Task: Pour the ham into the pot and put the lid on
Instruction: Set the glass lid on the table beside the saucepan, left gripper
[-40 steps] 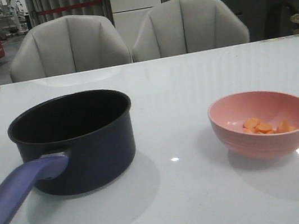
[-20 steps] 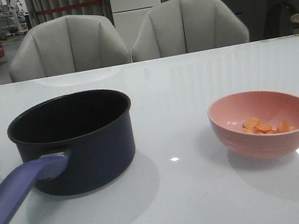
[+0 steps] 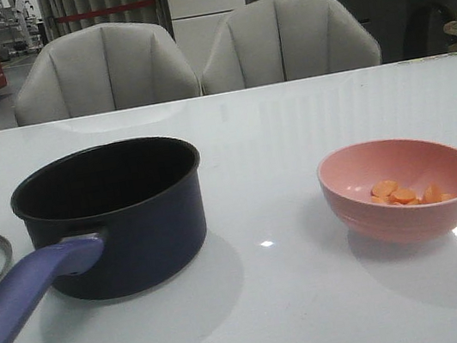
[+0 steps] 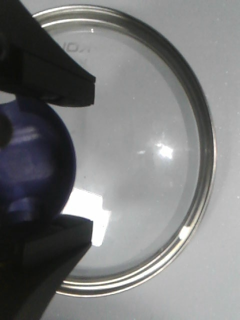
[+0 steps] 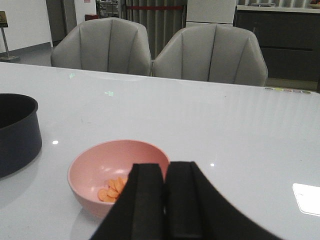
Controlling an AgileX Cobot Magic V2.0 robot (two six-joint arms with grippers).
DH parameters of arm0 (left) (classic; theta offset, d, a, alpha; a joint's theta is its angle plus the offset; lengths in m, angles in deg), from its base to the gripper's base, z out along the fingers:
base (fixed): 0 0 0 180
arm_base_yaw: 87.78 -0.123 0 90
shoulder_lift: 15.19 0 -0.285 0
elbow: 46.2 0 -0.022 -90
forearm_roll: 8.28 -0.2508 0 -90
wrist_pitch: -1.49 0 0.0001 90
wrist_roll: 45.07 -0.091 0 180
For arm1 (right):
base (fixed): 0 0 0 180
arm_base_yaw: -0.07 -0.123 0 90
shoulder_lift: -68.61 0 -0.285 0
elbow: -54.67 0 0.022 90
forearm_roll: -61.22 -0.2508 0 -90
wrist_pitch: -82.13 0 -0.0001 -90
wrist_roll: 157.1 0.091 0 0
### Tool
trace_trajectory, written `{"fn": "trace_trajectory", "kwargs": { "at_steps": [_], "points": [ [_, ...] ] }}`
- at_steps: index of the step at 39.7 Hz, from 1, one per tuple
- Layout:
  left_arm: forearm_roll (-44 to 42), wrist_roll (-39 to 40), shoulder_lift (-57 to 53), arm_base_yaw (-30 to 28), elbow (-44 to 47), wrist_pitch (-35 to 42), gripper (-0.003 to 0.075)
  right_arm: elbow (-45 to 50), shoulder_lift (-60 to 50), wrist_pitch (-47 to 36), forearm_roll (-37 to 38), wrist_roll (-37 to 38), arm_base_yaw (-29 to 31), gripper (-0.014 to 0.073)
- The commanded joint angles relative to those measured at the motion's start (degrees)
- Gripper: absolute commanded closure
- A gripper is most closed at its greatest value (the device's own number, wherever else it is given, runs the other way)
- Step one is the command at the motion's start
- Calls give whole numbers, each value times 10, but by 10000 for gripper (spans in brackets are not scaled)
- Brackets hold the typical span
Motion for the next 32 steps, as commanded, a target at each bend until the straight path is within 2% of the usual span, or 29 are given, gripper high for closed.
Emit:
{"fn": "trace_trajectory", "kwargs": {
  "at_steps": [1,10,25,32],
  "points": [
    [-13,0,-19,-1,-12,-2,274,6,-12,-49,5,2,4,456],
    [-42,0,-19,-1,-41,-34,211,6,-12,-49,5,2,4,456],
    [-24,-14,-20,10,-129,-118,217,6,-12,-49,5,2,4,456],
    [-23,-30,-55,36,-133,-124,217,6,-12,-49,5,2,4,456]
  ]
}}
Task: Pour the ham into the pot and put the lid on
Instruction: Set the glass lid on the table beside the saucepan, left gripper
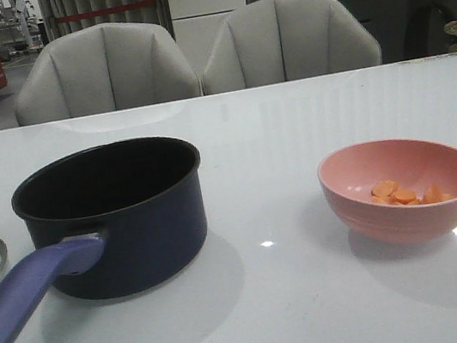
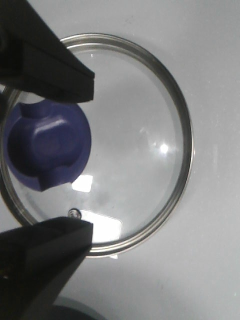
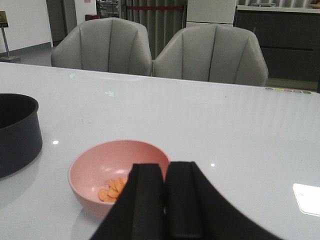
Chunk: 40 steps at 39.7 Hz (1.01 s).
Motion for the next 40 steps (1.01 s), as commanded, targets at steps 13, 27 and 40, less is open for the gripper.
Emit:
{"fn": "trace_trajectory", "kwargs": {
  "at_steps": [13,27,40],
  "points": [
    [8,-6,-228,55,69,78,218,6,-12,-49,5,2,4,456],
    [23,-6,-486,57,280,203,218,6,-12,-49,5,2,4,456],
    [23,-6,-735,57,472,349,218,6,-11,-49,5,2,4,456]
  ]
}}
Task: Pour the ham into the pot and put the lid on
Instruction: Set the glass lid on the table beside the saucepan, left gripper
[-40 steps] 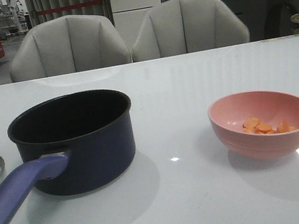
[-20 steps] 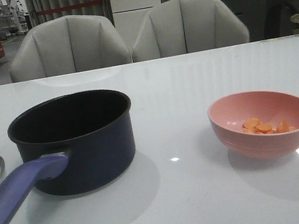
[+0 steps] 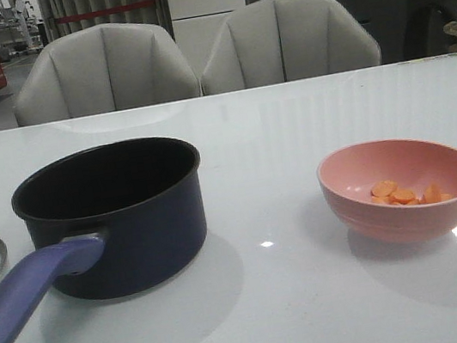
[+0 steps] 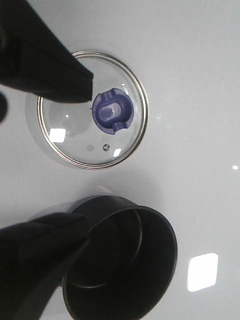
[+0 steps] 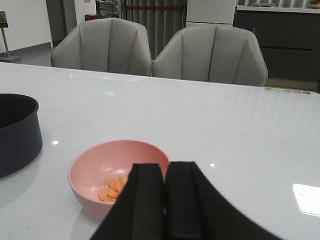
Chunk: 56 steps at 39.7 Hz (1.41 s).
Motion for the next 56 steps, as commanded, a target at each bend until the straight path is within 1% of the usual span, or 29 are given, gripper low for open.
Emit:
{"fn": "trace_trajectory", "kwargs": {
  "at_steps": [1,7,10,14,19,21,27,28,30,33,36,40,44,48,54,56],
  "points": [
    [5,0,-75,5,37,102,218,6,-11,-49,5,2,4,456],
    [0,0,-170,5,112,179,218,6,-11,-49,5,2,4,456],
    [0,0,-213,12,140,193,218,6,-11,-49,5,2,4,456],
    [-2,0,-257,35,171,211,218,6,-11,-49,5,2,4,456],
    [-2,0,-308,64,188,231,218,6,-11,-51,9,2,4,456],
    [-5,0,-322,71,193,232,218,5,-11,-64,9,2,4,456],
    [-6,0,-331,74,201,232,218,4,-11,-150,5,5,4,456],
    [-6,0,-331,74,201,232,218,0,-11,-150,-6,9,4,456],
    [-6,0,-331,74,201,232,218,-15,-6,-134,-23,11,3,456],
    [-6,0,-331,74,201,232,218,-53,15,-73,-32,11,3,456],
    [-6,0,-331,74,201,232,218,-105,60,-1,-32,11,3,456],
    [-6,0,-331,74,201,232,218,-164,118,74,-34,11,3,456],
    [-6,0,-331,74,201,232,218,-196,164,118,-36,11,3,456],
    [-6,0,-331,74,201,232,218,-197,196,111,-35,11,3,456],
    [-6,0,-331,74,202,232,218,-198,241,29,-47,20,4,456],
    [-6,0,-331,74,203,232,218,-206,261,20,-47,20,4,451]
  ]
}}
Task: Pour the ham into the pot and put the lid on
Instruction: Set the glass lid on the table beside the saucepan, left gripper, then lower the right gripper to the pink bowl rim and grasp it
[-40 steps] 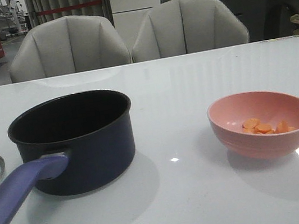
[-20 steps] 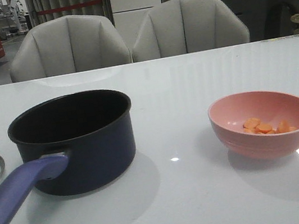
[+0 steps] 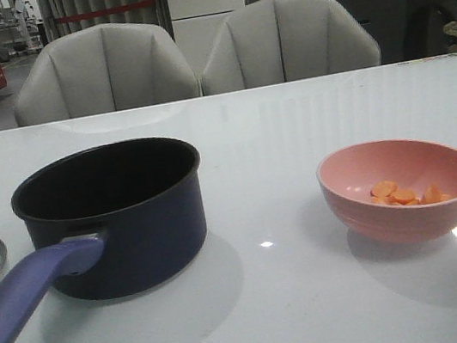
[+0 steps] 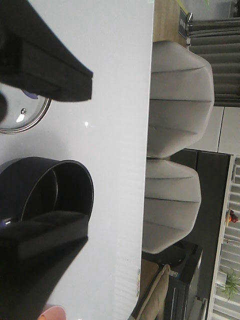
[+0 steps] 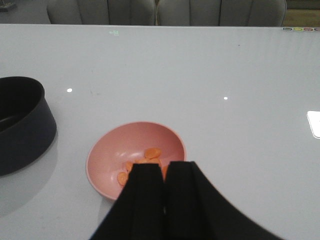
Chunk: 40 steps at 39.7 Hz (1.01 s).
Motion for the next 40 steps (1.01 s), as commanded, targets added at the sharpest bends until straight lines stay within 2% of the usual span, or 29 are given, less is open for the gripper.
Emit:
{"fn": "trace_trajectory", "kwargs": {
  "at_steps": [1,5,10,13,22,28,40],
  "points": [
    [-1,1,5,5,-12,46,218,-34,47,-74,-4,3,4,444],
    [-1,1,5,5,-12,46,218,-69,114,-51,-4,3,4,356],
    [-1,1,5,5,-12,46,218,-128,219,-11,-5,5,4,186],
    [-1,1,5,5,-12,46,218,-169,294,12,-5,5,8,127],
    [-1,1,5,5,-12,46,218,-290,480,97,-25,29,65,122],
    [-1,1,5,5,-12,46,218,-353,569,157,-41,28,70,122],
    [-1,1,5,5,-12,46,218,-407,690,169,-44,19,69,122]
  ]
}}
